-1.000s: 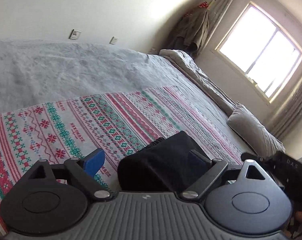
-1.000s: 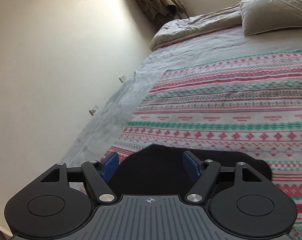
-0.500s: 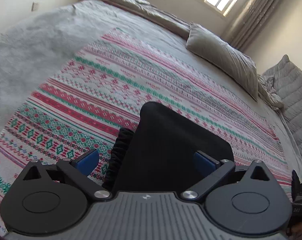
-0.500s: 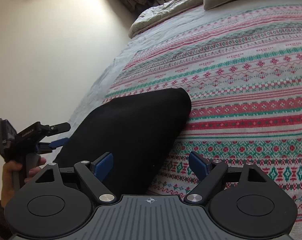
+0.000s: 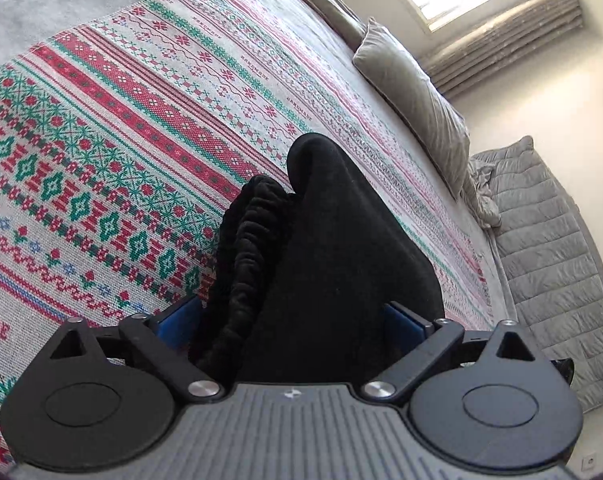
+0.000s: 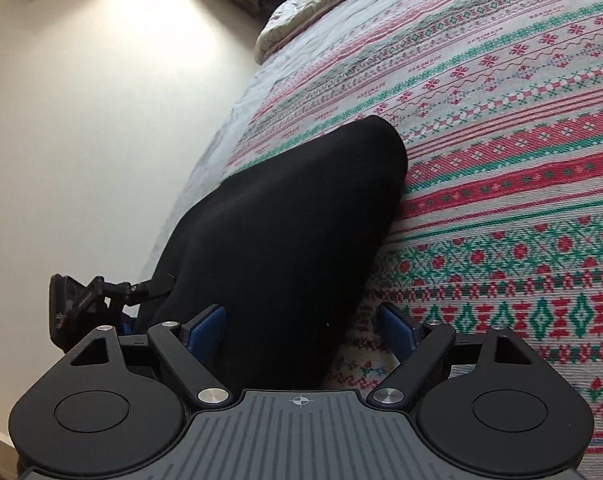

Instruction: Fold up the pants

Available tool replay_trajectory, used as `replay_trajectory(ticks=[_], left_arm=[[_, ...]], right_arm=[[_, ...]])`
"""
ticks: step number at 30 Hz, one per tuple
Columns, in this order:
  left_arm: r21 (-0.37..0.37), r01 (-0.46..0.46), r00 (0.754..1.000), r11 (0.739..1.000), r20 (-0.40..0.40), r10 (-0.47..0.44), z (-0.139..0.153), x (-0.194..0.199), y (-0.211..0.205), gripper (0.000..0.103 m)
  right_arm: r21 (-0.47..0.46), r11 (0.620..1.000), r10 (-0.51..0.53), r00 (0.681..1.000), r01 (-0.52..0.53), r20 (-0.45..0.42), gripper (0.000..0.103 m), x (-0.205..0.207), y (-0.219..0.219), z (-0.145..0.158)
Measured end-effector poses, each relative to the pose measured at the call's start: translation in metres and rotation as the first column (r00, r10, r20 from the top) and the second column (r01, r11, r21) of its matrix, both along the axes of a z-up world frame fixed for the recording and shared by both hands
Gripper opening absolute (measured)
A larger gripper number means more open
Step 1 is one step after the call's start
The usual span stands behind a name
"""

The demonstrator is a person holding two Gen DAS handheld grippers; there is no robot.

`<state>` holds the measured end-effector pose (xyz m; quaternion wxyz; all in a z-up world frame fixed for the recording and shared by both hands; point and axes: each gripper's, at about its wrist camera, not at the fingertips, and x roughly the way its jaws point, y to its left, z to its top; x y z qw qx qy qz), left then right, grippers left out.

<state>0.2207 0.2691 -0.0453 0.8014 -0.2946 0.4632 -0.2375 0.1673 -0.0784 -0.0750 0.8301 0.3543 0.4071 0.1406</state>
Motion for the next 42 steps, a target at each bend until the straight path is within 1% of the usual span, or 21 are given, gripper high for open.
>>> replay_trajectory(ticks=[3, 5, 7, 8, 9, 10, 12, 13, 15, 18, 21, 24, 27, 30, 35, 37, 38, 39, 40, 41, 42], left_arm=[[-0.036, -0.078, 0.997, 0.996, -0.004, 0.078, -0.004, -0.008, -0.001, 0.088], [-0.041, -0.133, 0.991, 0.990, 0.007, 0.133, -0.004, -0.017, -0.006, 0.084], [-0.067, -0.172, 0.985, 0.983, 0.001, 0.173, -0.005, -0.025, -0.009, 0.076], [-0.089, -0.188, 0.982, 0.978, -0.003, 0.188, -0.006, -0.029, -0.010, 0.073], [-0.110, -0.200, 0.980, 0.974, -0.007, 0.200, -0.006, -0.034, -0.013, 0.068], [-0.123, -0.208, 0.978, 0.970, -0.008, 0.209, -0.004, -0.038, -0.015, 0.065], [-0.129, -0.207, 0.978, 0.970, 0.000, 0.209, 0.006, -0.045, -0.024, 0.060], [-0.129, -0.200, 0.979, 0.971, 0.005, 0.202, 0.010, -0.049, -0.031, 0.057], [-0.133, -0.181, 0.983, 0.974, 0.015, 0.185, 0.015, -0.053, -0.050, 0.055], [-0.135, -0.135, 0.989, 0.982, 0.036, 0.141, 0.017, -0.053, -0.089, 0.054], [-0.153, -0.077, 0.995, 0.985, 0.047, 0.085, 0.012, -0.053, -0.131, 0.054], [-0.149, -0.023, 0.997, 0.989, 0.065, 0.033, 0.009, -0.045, -0.180, 0.054], [-0.129, 0.025, 0.994, 0.991, 0.107, -0.012, 0.015, -0.040, -0.224, 0.054], [-0.120, 0.058, 0.988, 0.991, 0.151, -0.040, 0.019, -0.036, -0.254, 0.053], [-0.150, 0.091, 0.970, 0.984, 0.235, -0.054, 0.017, -0.026, -0.288, 0.054], [-0.128, 0.093, 0.964, 0.987, 0.260, -0.057, 0.010, -0.022, -0.297, 0.057], [-0.088, 0.083, 0.964, 0.993, 0.260, -0.058, 0.003, -0.021, -0.300, 0.059], [-0.029, 0.065, 0.964, 0.997, 0.258, -0.055, -0.004, -0.019, -0.303, 0.063], [0.021, 0.050, 0.961, 0.999, 0.270, -0.054, -0.013, -0.017, -0.303, 0.075], [0.025, 0.046, 0.957, 0.999, 0.286, -0.052, -0.018, -0.015, -0.302, 0.079], [0.014, 0.055, 0.956, 0.998, 0.289, -0.057, -0.019, -0.012, -0.301, 0.081]], right_arm=[[0.030, 0.999, -0.017, 1.000, 0.017, 0.002, 0.072, 0.010, 0.011, -0.006], [0.074, 0.996, -0.056, 0.998, 0.056, 0.000, 0.064, 0.013, 0.014, -0.013], [0.119, 0.988, -0.096, 0.995, 0.096, -0.006, 0.051, 0.013, 0.014, -0.018], [0.137, 0.984, -0.113, 0.994, 0.113, -0.008, 0.048, 0.012, 0.013, -0.019], [0.152, 0.980, -0.127, 0.992, 0.127, -0.009, 0.039, 0.010, 0.012, -0.020], [0.163, 0.977, -0.139, 0.990, 0.138, -0.008, 0.034, 0.008, 0.010, -0.018], [0.179, 0.972, -0.157, 0.988, 0.154, 0.006, 0.030, 0.002, 0.003, -0.012], [0.177, 0.971, -0.164, 0.986, 0.160, 0.011, 0.030, -0.001, -0.001, -0.007], [0.172, 0.970, -0.179, 0.984, 0.174, 0.017, 0.029, -0.007, -0.014, 0.003], [0.172, 0.965, -0.205, 0.978, 0.198, 0.023, 0.029, -0.023, -0.045, 0.017], [0.156, 0.961, -0.240, 0.970, 0.230, 0.045, 0.029, -0.045, -0.082, 0.028], [0.140, 0.954, -0.276, 0.959, 0.267, 0.054, 0.029, -0.070, -0.126, 0.035], [0.125, 0.946, -0.308, 0.949, 0.299, 0.068, 0.029, -0.089, -0.166, 0.040], [0.112, 0.941, -0.329, 0.940, 0.318, 0.092, 0.029, -0.101, -0.197, 0.046], [0.076, 0.948, -0.317, 0.927, 0.308, 0.201, 0.029, -0.103, -0.233, 0.071], [0.080, 0.946, -0.325, 0.915, 0.315, 0.239, 0.029, -0.102, -0.247, 0.074], [0.073, 0.942, -0.334, 0.908, 0.326, 0.251, 0.031, -0.099, -0.254, 0.072], [0.053, 0.938, -0.345, 0.906, 0.343, 0.245, 0.034, -0.097, -0.261, 0.066], [0.026, 0.927, -0.372, 0.904, 0.375, 0.210, 0.040, -0.093, -0.272, 0.055], [-0.011, 0.909, -0.411, 0.898, 0.417, 0.156, 0.041, -0.088, -0.277, 0.042], [-0.065, 0.888, -0.449, 0.888, 0.456, 0.097, 0.046, -0.082, -0.281, 0.028]])
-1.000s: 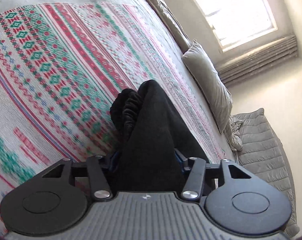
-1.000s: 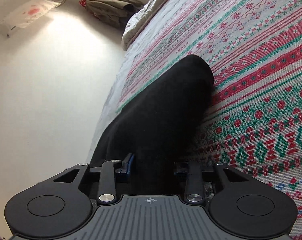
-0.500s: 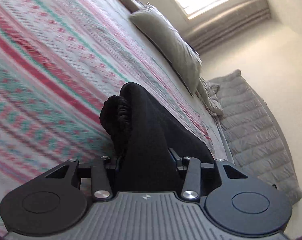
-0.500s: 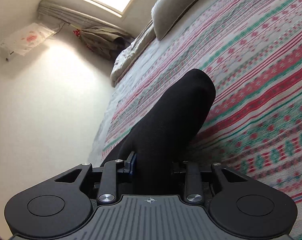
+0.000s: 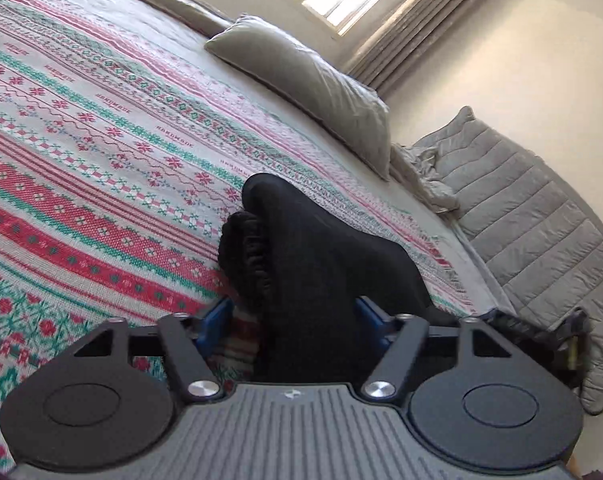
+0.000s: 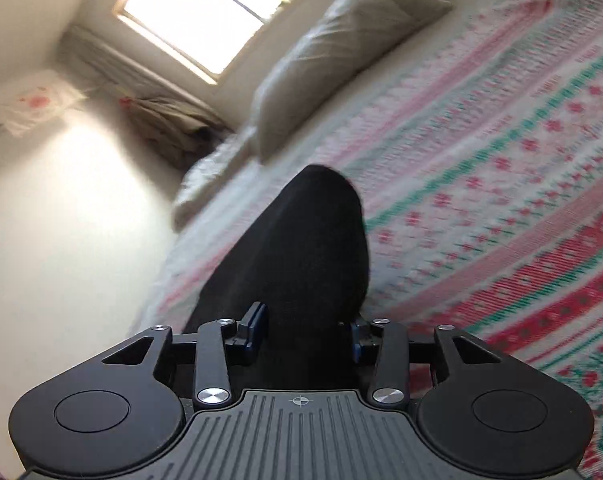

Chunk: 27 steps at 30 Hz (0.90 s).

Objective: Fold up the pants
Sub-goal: 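Lay the folded pants down and open both tools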

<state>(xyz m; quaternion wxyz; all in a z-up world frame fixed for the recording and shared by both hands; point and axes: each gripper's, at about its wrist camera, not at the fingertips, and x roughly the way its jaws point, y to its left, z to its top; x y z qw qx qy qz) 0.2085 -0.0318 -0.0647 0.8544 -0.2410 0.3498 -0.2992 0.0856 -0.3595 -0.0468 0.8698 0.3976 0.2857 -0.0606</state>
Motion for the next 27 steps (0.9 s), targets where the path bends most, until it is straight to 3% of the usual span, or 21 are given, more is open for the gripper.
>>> replay_trajectory(ticks=[1, 2, 5, 11, 14, 17, 21, 27], left_arm=[[0.003, 0.000, 1.000, 1.000, -0.006, 0.000, 0.001, 0.003, 0.000, 0.081], [0.016, -0.001, 1.000, 1.000, -0.005, 0.001, 0.006, 0.004, -0.002, 0.081], [0.093, -0.029, 0.997, 0.995, 0.077, 0.022, 0.026, -0.009, -0.002, 0.081], [0.100, -0.069, 0.977, 0.993, 0.209, 0.047, 0.063, -0.040, -0.005, 0.082], [0.182, -0.029, 0.977, 0.983, 0.214, -0.011, 0.059, -0.049, -0.021, 0.082], [0.327, -0.017, 0.979, 0.945, 0.198, -0.051, 0.042, -0.055, -0.037, 0.082], [0.343, -0.011, 0.991, 0.939, 0.132, -0.036, 0.025, -0.063, -0.037, 0.082], [0.428, 0.004, 0.987, 0.904, 0.144, -0.072, 0.035, -0.085, -0.038, 0.083]], right_arm=[[-0.016, 1.000, -0.021, 0.998, 0.020, -0.054, 0.050, 0.003, -0.001, -0.014], [-0.002, 1.000, -0.022, 0.999, 0.022, -0.025, 0.051, -0.002, -0.003, -0.022], [-0.007, 1.000, -0.024, 0.999, 0.024, -0.037, 0.056, -0.004, 0.001, -0.012], [-0.271, 0.962, 0.044, 0.999, -0.045, -0.009, 0.059, -0.027, 0.044, 0.034], [-0.376, 0.919, 0.128, 0.992, -0.120, -0.003, 0.061, -0.039, 0.072, 0.050], [-0.411, 0.887, 0.211, 0.976, -0.211, -0.047, 0.061, -0.039, 0.099, 0.047], [-0.451, 0.856, 0.212, 0.967, -0.252, -0.138, 0.062, -0.043, 0.120, 0.026], [-0.531, 0.795, 0.214, 0.954, -0.294, -0.208, 0.062, -0.066, 0.138, 0.027]])
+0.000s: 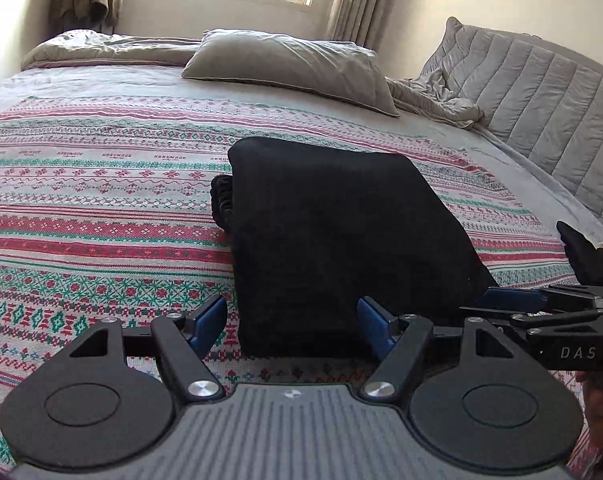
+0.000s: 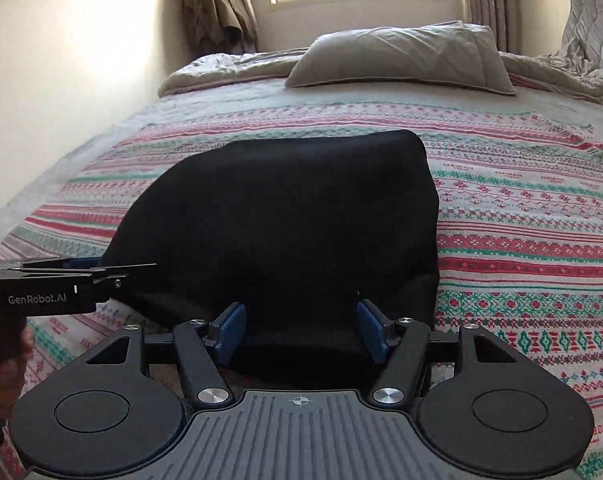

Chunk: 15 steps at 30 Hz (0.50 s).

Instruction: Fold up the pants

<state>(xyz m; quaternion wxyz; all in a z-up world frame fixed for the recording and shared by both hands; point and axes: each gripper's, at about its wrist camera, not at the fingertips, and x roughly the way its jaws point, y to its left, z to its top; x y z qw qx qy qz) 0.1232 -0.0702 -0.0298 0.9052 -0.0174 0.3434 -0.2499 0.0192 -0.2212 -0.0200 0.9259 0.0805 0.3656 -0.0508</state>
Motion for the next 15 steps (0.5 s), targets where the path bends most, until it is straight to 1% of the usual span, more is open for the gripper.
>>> replay_trajectory(ticks=[2, 3, 4, 5, 6, 7, 9, 12, 14, 15], left_arm=[[0.023, -0.003, 1.000, 1.000, -0.009, 0.004, 0.009, -0.007, 0.000, 0.084], [0.039, -0.010, 1.000, 0.999, -0.002, 0.010, 0.014, -0.011, -0.001, 0.088], [0.055, -0.019, 1.000, 0.998, 0.012, 0.019, 0.020, -0.017, -0.001, 0.094], [0.065, -0.032, 0.999, 0.997, 0.029, 0.030, 0.025, -0.022, -0.001, 0.097], [0.071, -0.045, 0.998, 0.996, 0.044, 0.042, 0.029, -0.028, -0.001, 0.103], [0.079, -0.057, 0.997, 0.995, 0.052, 0.053, 0.032, -0.033, -0.002, 0.103], [0.096, -0.087, 0.995, 0.992, 0.049, 0.082, 0.034, -0.040, -0.004, 0.103], [0.096, -0.132, 0.991, 0.987, 0.020, 0.131, 0.030, -0.047, -0.005, 0.103], [0.115, -0.156, 0.988, 0.981, 0.002, 0.156, 0.024, -0.051, -0.008, 0.103], [0.134, -0.162, 0.987, 0.978, -0.003, 0.164, 0.022, -0.052, -0.011, 0.103]], right_arm=[[0.011, 1.000, -0.002, 1.000, 0.003, -0.009, 0.062, -0.007, 0.000, 0.007], [0.016, 1.000, -0.005, 1.000, 0.005, -0.012, 0.062, -0.011, 0.000, 0.012], [0.018, 1.000, -0.005, 1.000, 0.005, -0.014, 0.067, -0.015, -0.001, 0.017], [0.023, 1.000, -0.006, 1.000, 0.006, -0.017, 0.071, -0.018, -0.002, 0.022], [0.030, 0.999, -0.014, 1.000, 0.015, -0.017, 0.078, -0.022, -0.003, 0.027], [0.040, 0.999, -0.031, 0.999, 0.032, -0.016, 0.082, -0.026, -0.003, 0.032], [0.054, 0.996, -0.064, 0.998, 0.065, -0.012, 0.085, -0.034, -0.006, 0.039], [0.029, 0.992, -0.124, 0.992, 0.123, 0.033, 0.095, -0.046, -0.007, 0.044], [0.009, 0.986, -0.169, 0.983, 0.169, 0.066, 0.095, -0.054, -0.006, 0.041], [0.008, 0.983, -0.184, 0.981, 0.184, 0.066, 0.095, -0.057, -0.007, 0.039]])
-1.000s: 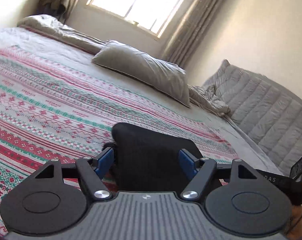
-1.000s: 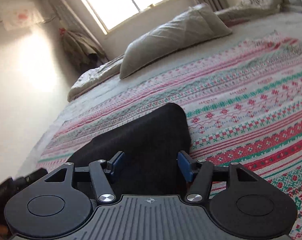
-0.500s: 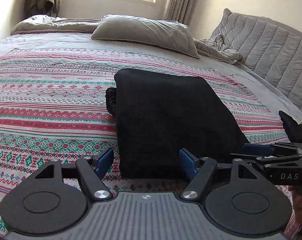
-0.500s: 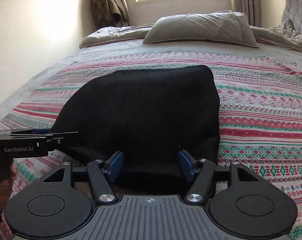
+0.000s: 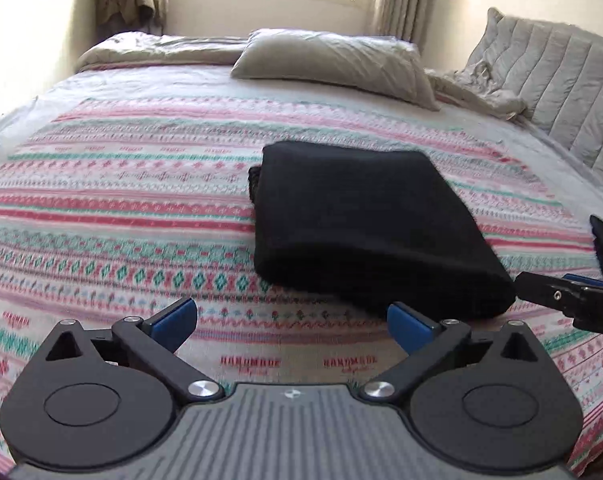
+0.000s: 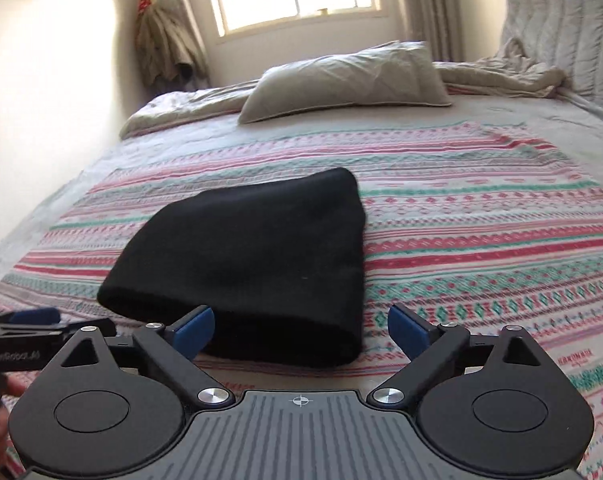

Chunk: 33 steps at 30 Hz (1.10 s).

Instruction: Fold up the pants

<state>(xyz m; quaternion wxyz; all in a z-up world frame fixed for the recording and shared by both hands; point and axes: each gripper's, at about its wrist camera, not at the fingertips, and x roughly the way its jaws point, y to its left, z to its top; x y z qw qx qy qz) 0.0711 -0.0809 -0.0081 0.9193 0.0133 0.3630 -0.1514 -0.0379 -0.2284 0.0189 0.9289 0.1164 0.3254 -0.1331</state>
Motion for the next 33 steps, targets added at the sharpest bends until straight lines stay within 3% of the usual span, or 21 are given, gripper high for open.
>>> replay_trajectory(ticks=[3, 7, 12, 18, 33], left_arm=[[0.065, -0.014, 1.000, 0.998, -0.020, 0.016, -0.008, -0.006, -0.006, 0.103], [0.078, -0.038, 0.997, 0.996, -0.065, 0.043, -0.016, -0.007, -0.007, 0.103], [0.133, -0.069, 0.997, 0.989, -0.032, 0.074, -0.018, -0.009, -0.010, 0.103], [0.138, -0.074, 0.997, 0.988, -0.023, 0.078, -0.019, -0.012, -0.013, 0.103], [0.145, -0.062, 0.998, 0.988, -0.022, 0.066, -0.020, -0.019, -0.016, 0.103]], right_arm=[[-0.012, 1.000, -0.017, 0.999, 0.017, -0.037, 0.098, -0.002, 0.000, -0.010], [-0.107, 0.994, -0.023, 0.995, 0.012, -0.099, 0.101, 0.001, 0.012, -0.020], [-0.148, 0.988, 0.016, 0.990, -0.038, -0.141, 0.103, 0.002, 0.025, -0.031], [-0.202, 0.977, 0.034, 0.990, -0.062, -0.139, 0.103, 0.001, 0.038, -0.035], [-0.203, 0.979, -0.006, 0.994, -0.017, -0.113, 0.103, 0.000, 0.034, -0.035]])
